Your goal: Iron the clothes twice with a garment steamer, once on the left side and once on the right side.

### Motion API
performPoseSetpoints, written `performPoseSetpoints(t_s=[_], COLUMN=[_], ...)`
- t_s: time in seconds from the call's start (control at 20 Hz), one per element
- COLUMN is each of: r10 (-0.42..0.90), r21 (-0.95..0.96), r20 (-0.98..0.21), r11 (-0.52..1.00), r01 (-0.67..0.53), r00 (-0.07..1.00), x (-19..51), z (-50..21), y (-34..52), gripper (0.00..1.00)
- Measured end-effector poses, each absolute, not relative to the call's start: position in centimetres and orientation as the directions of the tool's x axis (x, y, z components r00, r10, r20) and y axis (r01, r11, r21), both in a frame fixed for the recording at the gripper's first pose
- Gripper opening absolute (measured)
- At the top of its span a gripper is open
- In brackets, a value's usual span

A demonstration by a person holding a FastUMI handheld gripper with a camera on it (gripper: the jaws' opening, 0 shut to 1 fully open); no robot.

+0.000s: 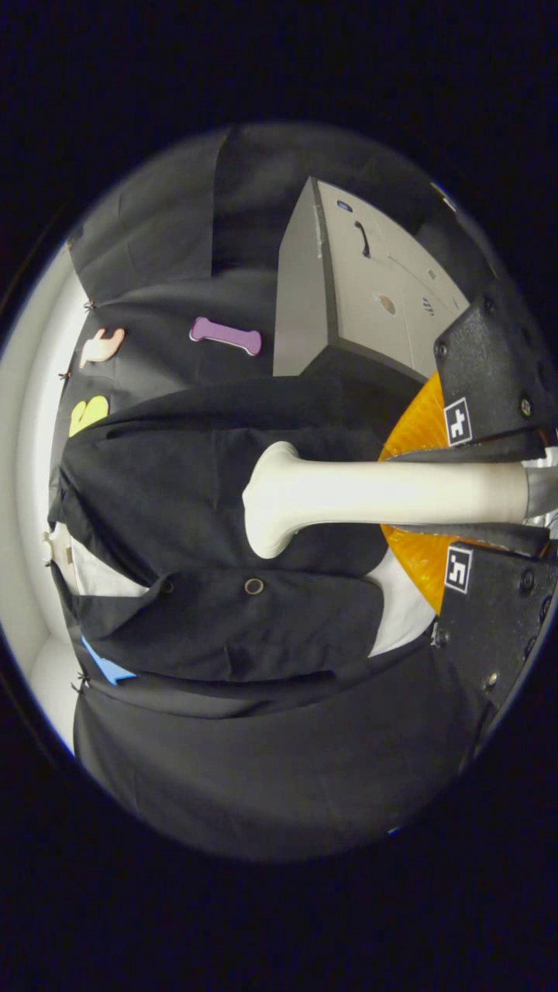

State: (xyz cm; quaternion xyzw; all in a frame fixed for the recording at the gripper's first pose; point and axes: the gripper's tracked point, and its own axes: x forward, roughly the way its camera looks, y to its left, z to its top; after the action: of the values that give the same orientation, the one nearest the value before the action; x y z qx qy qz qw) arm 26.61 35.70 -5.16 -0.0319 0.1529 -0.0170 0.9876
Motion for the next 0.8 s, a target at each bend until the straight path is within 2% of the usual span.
performPoseSetpoints(t_s=[0.8], r10=[-0.053], r21=[-0.125], r20=[-0.47], r11=[0.992], r01=[-0.007], r00=[0.881], x=[23.4], z=[-14.4], y=[35.7], gripper=[0.34])
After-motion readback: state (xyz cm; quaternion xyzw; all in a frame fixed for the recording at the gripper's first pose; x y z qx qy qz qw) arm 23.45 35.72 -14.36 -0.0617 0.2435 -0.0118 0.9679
